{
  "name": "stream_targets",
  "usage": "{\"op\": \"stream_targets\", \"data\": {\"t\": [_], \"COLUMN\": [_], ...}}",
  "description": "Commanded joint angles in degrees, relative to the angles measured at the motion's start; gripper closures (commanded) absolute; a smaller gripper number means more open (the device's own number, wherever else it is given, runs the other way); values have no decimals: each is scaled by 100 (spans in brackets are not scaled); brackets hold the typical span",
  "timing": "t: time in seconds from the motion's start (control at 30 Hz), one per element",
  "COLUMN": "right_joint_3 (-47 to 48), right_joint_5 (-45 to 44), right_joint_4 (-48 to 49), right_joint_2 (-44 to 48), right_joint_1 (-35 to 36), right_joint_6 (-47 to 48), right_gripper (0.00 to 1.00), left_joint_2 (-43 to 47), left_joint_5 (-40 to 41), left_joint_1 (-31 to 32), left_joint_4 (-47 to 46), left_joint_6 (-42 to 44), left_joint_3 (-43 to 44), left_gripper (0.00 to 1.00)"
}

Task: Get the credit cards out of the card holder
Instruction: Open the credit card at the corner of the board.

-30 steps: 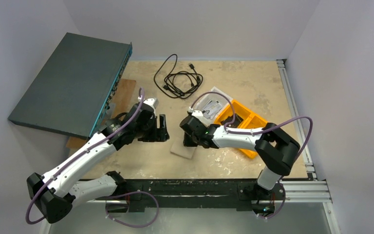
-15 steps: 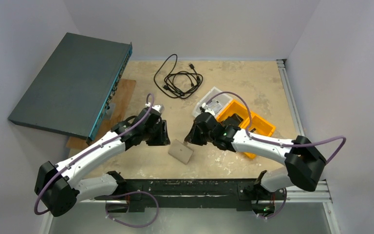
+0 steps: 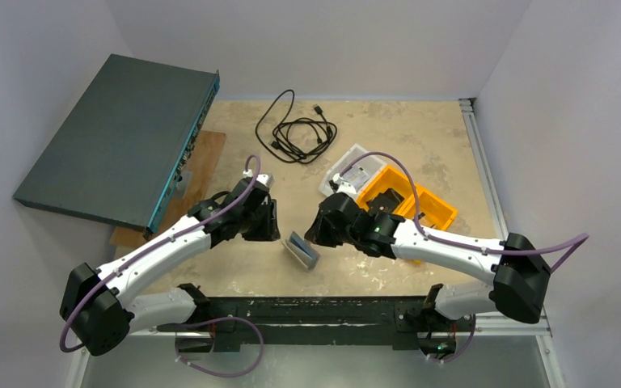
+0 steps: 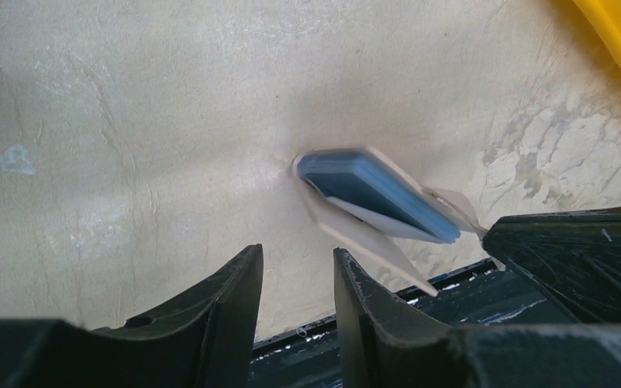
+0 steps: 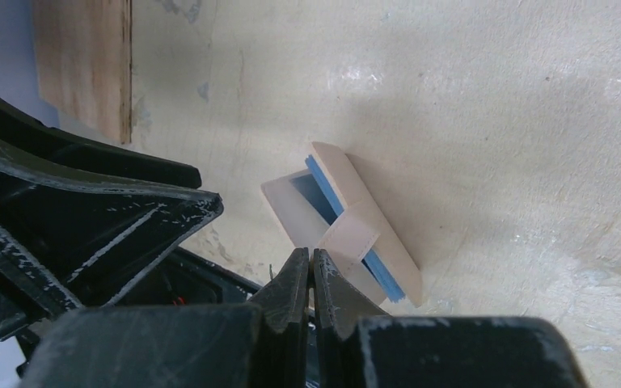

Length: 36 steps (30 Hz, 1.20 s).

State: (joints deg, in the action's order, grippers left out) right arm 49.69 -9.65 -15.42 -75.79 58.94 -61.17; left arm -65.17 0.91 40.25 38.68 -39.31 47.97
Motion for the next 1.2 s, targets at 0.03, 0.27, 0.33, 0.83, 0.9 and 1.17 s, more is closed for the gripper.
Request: {"op": "stream_targets", "data": {"t": [0.03, 0.27, 0.33, 0.83, 0.9, 1.17], "right_joint_3": [714, 859, 744, -1322, -1558, -1610], "right_joint_5": [-534, -745, -633, -1077, -875, -663], "right_joint_4": [-311, -562, -590, -1100, -838, -150], "right_joint_2": [-75, -98, -107, 595, 533, -264], "right_joint_1": [162, 232, 228, -535, -524, -489], "right_joint_6": [64, 44, -50, 160, 184, 340], "right_gripper": [100, 100, 100, 100, 100, 100], "left_joint_2": [27, 65, 46, -247, -324, -837], "left_joint_5": [126, 123, 105, -270, -374, -705], "left_joint_1": [-11, -16, -17, -14, -9, 18], "left_joint_4": [-30, -100, -133, -335, -423, -823], "left_joint_6": [160, 153, 157, 245, 198, 0], "left_joint_3": [97, -22, -62, -107, -121, -113], "left_gripper": [64, 68, 68, 71, 72, 74]}}
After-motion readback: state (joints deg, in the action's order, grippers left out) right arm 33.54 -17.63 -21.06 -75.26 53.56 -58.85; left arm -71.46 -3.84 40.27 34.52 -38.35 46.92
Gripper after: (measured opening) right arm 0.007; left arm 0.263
